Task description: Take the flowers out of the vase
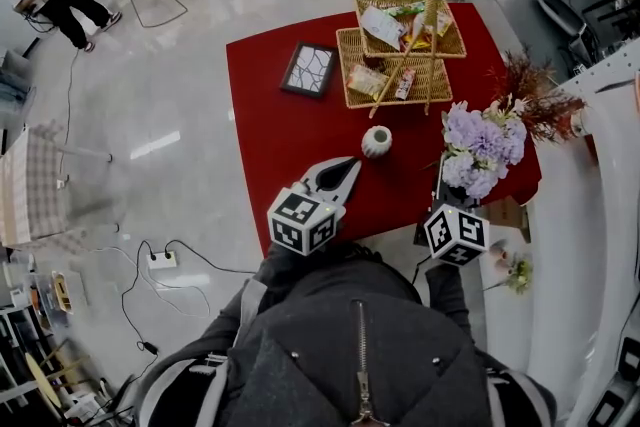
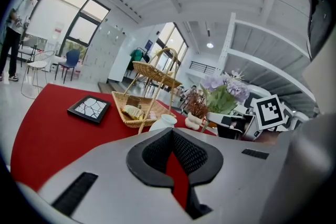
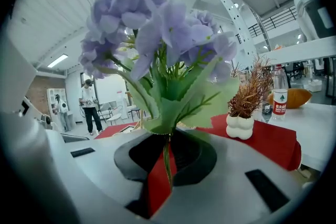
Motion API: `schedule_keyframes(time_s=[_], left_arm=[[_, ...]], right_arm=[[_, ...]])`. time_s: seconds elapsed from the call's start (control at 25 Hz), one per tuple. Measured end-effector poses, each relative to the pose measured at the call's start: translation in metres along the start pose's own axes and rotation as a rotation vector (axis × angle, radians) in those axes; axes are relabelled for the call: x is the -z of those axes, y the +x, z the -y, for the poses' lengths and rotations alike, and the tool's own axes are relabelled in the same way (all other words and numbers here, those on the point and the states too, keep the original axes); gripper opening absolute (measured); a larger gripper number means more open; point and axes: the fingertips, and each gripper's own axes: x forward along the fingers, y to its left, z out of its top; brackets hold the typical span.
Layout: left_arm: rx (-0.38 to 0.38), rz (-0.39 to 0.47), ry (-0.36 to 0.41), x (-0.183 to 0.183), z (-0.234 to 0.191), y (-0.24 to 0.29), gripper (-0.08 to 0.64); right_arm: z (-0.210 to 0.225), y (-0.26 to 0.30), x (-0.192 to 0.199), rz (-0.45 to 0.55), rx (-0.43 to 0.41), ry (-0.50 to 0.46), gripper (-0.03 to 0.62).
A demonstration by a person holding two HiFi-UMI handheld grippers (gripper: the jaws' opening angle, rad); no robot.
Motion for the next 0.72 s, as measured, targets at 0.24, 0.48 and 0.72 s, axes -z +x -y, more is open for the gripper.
schedule_keyframes(time_s=[0.24,0.48,0.72], left_arm=[[-0.002,0.004,-0.005,0.0000,-0.0020,-0.0015,0.008],[0.004,0.005,-0.007,0.0004,-0.0012,0.0005,0.008],[0.003,0.003,-0.008,0.0013,-0.0010,0.0006,0.008]], right_arm=[[-0.0051,0.0000,0.0001,-0.006,-0.005,-0.010,0.039],[-0.0012,-0.0020,0.0025,-0.009,0.003,-0.004,0.040],[-0.0005,-0.0017,0.0016,-0.006,0.006,-0.004,0.038]])
